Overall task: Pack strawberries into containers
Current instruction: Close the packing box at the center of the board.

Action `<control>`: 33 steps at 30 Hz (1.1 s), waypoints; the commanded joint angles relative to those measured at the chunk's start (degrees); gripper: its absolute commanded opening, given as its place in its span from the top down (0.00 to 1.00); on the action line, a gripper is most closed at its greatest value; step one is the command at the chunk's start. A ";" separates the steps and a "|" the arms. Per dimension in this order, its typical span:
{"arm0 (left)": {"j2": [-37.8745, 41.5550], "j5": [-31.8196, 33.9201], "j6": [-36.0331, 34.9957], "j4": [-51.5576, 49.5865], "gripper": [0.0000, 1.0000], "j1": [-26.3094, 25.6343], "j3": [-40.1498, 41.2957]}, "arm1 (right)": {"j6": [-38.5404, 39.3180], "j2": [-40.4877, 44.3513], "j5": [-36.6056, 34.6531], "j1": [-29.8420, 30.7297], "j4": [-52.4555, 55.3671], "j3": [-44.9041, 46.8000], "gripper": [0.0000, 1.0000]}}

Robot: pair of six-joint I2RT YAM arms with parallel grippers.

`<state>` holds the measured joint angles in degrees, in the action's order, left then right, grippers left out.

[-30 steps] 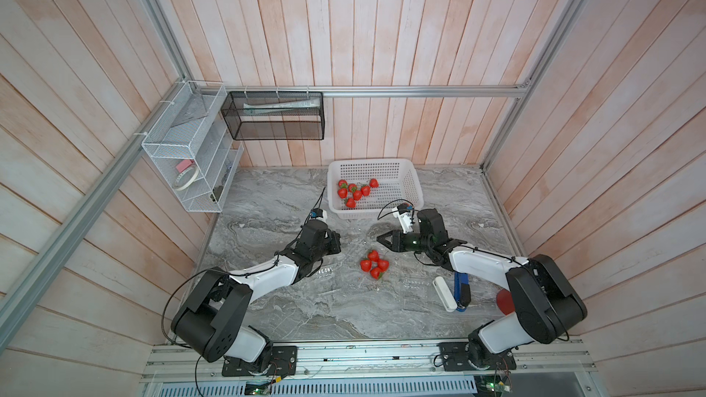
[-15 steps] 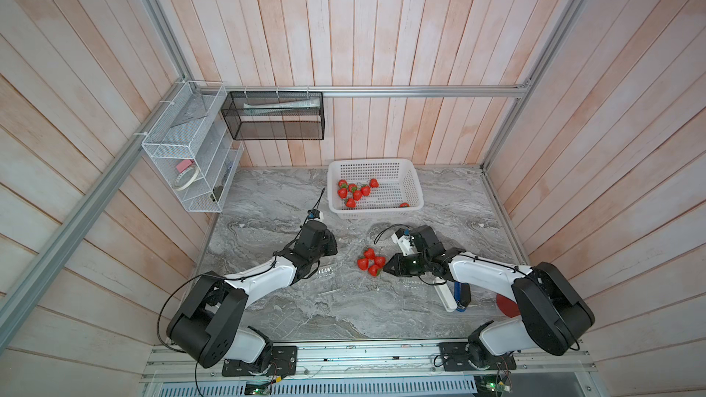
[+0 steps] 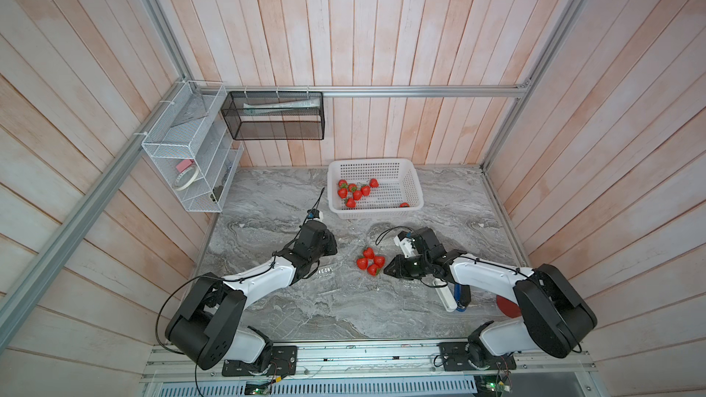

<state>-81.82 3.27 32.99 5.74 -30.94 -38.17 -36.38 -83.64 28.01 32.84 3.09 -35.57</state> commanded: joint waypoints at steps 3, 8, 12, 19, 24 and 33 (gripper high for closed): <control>1.74 -0.81 0.28 -0.74 0.82 -0.43 0.05 | -2.47 -1.78 0.94 -0.24 -4.95 -1.04 0.75; 2.02 -0.89 0.59 -0.93 0.82 -0.67 0.68 | -2.38 -3.49 1.51 -0.58 -5.97 -1.99 0.75; 2.35 -1.32 0.97 -0.82 0.82 -0.69 1.08 | -2.38 -5.22 1.70 -0.88 -6.34 -2.87 0.75; 3.57 -2.79 1.80 -0.65 0.82 -1.05 0.83 | -1.94 -7.06 1.44 -1.09 -5.59 -4.48 0.77; 4.21 -5.46 2.99 0.83 0.74 -1.12 1.30 | -1.20 -7.71 1.10 -1.20 -4.43 -5.45 0.77; 2.62 -9.69 4.71 2.99 0.73 -1.31 1.35 | 0.38 -8.85 0.03 -1.38 -1.96 -8.10 0.78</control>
<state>-78.59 -4.10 36.71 6.92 -31.94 -37.60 -37.34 -91.42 28.93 31.79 -0.62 -42.00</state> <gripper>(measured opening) 0.267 0.221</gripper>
